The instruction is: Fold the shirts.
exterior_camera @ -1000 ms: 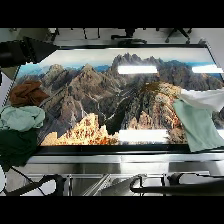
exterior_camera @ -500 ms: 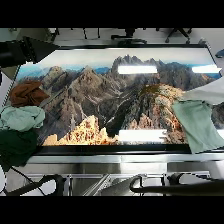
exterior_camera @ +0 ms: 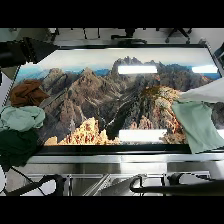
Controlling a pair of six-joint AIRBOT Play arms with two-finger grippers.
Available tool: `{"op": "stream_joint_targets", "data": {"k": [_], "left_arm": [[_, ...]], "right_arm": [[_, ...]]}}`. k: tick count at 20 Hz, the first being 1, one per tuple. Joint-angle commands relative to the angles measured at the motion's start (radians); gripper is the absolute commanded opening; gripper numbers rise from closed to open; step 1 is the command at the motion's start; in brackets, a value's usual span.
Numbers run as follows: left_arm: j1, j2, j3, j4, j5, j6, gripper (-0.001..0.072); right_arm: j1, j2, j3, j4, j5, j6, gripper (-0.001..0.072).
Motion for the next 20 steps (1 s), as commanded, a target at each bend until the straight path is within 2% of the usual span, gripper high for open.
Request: {"op": "stream_joint_targets", "data": {"k": [1,3,6,9,11,12,13,17,20], "left_arm": [[0.000,-0.001,0.000,0.001,-0.003,0.012,0.0015],[0.000,-0.001,0.000,0.000,-0.001,0.025,0.0016],[0.000,-0.001,0.000,0.000,0.006,0.035,0.0016],[0.000,-0.001,0.000,0.001,0.003,0.035,0.0016],[0.000,-0.001,0.000,0.000,0.003,0.035,0.0016],[0.000,-0.001,0.000,0.000,0.003,0.035,0.0016],[0.000,-0.001,0.000,0.000,0.003,0.035,0.0015],[0.000,-0.001,0.000,0.000,0.006,0.035,0.0016],[0.000,-0.001,0.000,0.000,0.021,0.035,0.0016]], "right_arm": [[-0.001,0.022,0.000,-0.245,0.225,0.113,0.0025],[-0.005,0.047,-0.020,-0.342,0.220,0.140,0.0025],[-0.009,0.052,-0.082,-0.410,0.221,0.138,0.0026],[-0.009,0.051,-0.212,-0.453,0.220,0.139,0.0027],[-0.009,0.051,-0.315,-0.543,0.220,0.140,0.0048],[-0.009,0.051,-0.358,-0.595,0.220,0.150,0.0246],[-0.009,0.050,-0.393,-0.640,0.220,0.154,0.0510],[-0.007,0.031,-0.389,-0.692,0.196,0.154,0.0524],[0.015,0.032,-0.369,-0.575,0.104,0.154,0.0518]]}}
